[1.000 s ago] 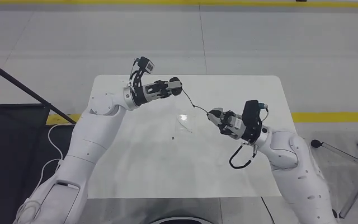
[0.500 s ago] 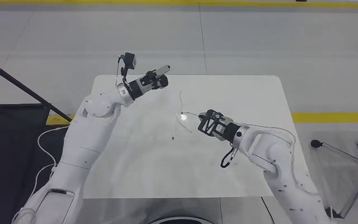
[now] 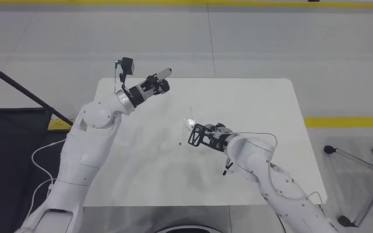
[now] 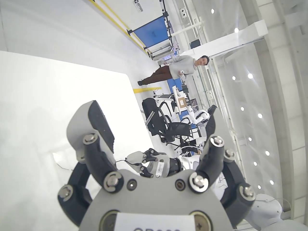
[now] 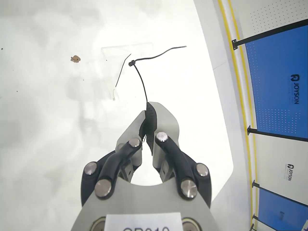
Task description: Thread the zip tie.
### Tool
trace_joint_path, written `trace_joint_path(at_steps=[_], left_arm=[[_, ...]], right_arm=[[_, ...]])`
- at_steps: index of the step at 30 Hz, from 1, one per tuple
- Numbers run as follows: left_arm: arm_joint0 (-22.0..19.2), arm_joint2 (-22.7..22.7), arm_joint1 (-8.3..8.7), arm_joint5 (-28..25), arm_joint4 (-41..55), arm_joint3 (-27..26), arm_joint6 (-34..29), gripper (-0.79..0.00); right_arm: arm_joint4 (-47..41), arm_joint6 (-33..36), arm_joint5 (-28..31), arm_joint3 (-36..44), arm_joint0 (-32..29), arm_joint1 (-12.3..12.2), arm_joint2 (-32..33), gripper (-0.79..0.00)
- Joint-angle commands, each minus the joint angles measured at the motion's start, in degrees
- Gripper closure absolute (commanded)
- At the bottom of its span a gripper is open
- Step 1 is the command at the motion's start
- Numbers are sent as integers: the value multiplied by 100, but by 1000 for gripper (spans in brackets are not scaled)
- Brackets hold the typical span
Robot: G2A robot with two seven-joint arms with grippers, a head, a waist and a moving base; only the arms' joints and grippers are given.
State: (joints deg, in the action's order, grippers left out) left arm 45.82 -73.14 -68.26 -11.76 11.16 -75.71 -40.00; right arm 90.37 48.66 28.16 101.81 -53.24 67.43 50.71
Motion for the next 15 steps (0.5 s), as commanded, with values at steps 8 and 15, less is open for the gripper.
trace_joint_path(at_steps=[8, 15], left_arm=[[62, -26, 13, -50, 74, -18, -59, -785], [100, -34, 20, -73, 97, -21, -57, -785]], right_arm=[[205, 591, -92, -403, 357, 189, -458, 0], [77, 799, -40, -663, 519, 316, -647, -166]])
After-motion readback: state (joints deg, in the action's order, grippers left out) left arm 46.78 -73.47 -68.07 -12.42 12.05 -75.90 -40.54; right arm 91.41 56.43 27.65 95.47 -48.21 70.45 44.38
